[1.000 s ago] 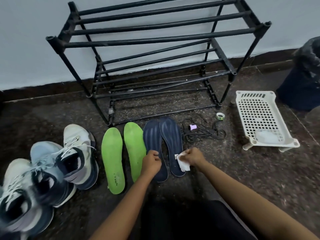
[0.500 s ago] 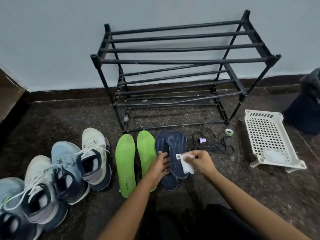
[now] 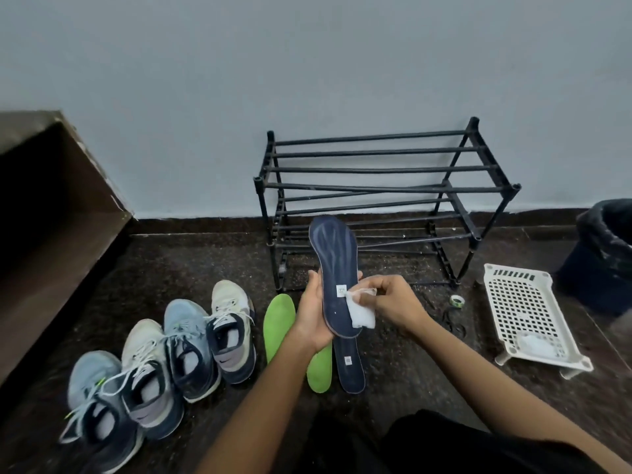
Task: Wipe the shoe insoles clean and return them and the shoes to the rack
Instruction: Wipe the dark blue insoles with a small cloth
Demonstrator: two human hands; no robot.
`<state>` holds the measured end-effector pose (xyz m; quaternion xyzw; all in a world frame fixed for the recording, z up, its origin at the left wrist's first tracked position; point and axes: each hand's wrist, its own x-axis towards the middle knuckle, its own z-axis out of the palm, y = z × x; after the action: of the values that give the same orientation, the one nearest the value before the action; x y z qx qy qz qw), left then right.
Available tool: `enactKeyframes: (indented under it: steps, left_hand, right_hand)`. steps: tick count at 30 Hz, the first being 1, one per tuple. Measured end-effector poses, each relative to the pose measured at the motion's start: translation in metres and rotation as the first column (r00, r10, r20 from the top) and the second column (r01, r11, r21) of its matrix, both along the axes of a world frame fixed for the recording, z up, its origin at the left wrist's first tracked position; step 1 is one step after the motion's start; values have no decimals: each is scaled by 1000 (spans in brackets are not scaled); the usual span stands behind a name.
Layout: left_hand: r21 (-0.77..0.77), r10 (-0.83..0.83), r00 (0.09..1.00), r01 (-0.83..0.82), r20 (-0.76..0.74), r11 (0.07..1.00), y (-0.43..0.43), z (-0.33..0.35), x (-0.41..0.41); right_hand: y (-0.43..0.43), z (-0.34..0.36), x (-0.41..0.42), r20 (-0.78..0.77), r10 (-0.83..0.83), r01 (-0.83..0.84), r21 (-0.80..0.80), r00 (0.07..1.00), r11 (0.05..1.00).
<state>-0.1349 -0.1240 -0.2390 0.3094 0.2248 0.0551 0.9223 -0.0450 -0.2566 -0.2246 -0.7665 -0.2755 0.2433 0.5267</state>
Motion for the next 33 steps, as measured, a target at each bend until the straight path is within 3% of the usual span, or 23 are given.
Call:
enactKeyframes:
  steps: [9, 13, 18, 23, 25, 27, 33]
  left_hand:
    - [187, -71, 990, 47, 120, 981, -1, 124, -4]
    - [211, 2, 981, -43, 192, 977, -3, 170, -5]
    - [247, 31, 969, -93, 245, 964, -13, 216, -8]
    - [239, 64, 958, -134, 278, 962, -14, 245, -20]
    - [229, 88, 958, -153, 271, 961, -12, 250, -25]
    - [214, 93, 959, -153, 267, 965, -11, 252, -29]
    - [150, 108, 964, -147, 243, 978, -14, 259, -42]
  right_hand:
    - [4, 138, -16, 168, -9, -16, 149, 986, 989]
    - [-6, 193, -26, 246, -91, 36, 217, 965, 976]
    - [-15, 243, -44, 514, -161, 109, 130, 843, 986]
    - [-19, 271, -57, 476, -158, 120, 108, 865, 987]
    - [-19, 280, -64, 516, -247, 177, 182, 820, 967]
    - [-15, 286, -77, 637, -281, 196, 202, 718, 959]
    - [0, 269, -108, 801, -90, 94, 43, 592, 995]
